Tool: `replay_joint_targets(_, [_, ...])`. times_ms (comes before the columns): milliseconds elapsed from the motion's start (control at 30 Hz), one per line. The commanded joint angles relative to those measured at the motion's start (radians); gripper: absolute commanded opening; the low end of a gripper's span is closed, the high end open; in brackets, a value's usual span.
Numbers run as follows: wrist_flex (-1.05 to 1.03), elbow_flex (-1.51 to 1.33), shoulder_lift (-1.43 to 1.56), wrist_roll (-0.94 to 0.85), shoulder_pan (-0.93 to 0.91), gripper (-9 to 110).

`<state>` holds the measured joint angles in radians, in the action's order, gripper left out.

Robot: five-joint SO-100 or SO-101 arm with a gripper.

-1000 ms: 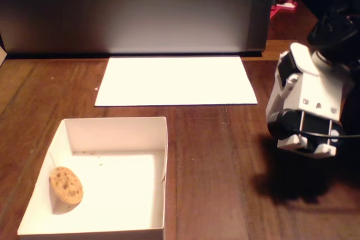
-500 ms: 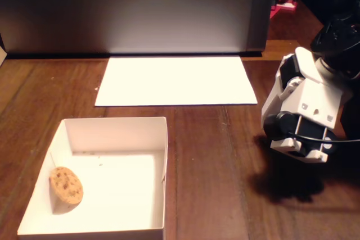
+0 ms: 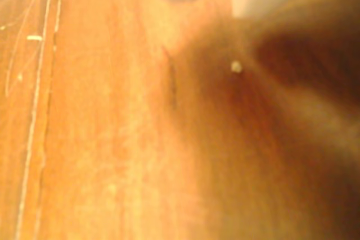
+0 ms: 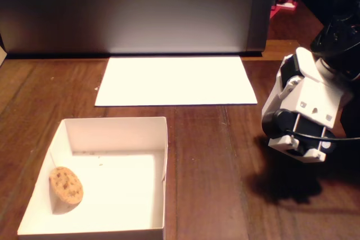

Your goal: Grasp a mini cookies block and put it in the white box.

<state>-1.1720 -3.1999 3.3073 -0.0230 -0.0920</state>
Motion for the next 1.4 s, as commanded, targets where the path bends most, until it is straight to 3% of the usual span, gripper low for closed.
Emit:
replay_joint_targets(0, [-0.025, 0.012, 0.071, -0.012, 0.034, 0])
replay_joint_targets(1367, [-0.020, 0.011, 0.069, 0.040, 0.037, 0])
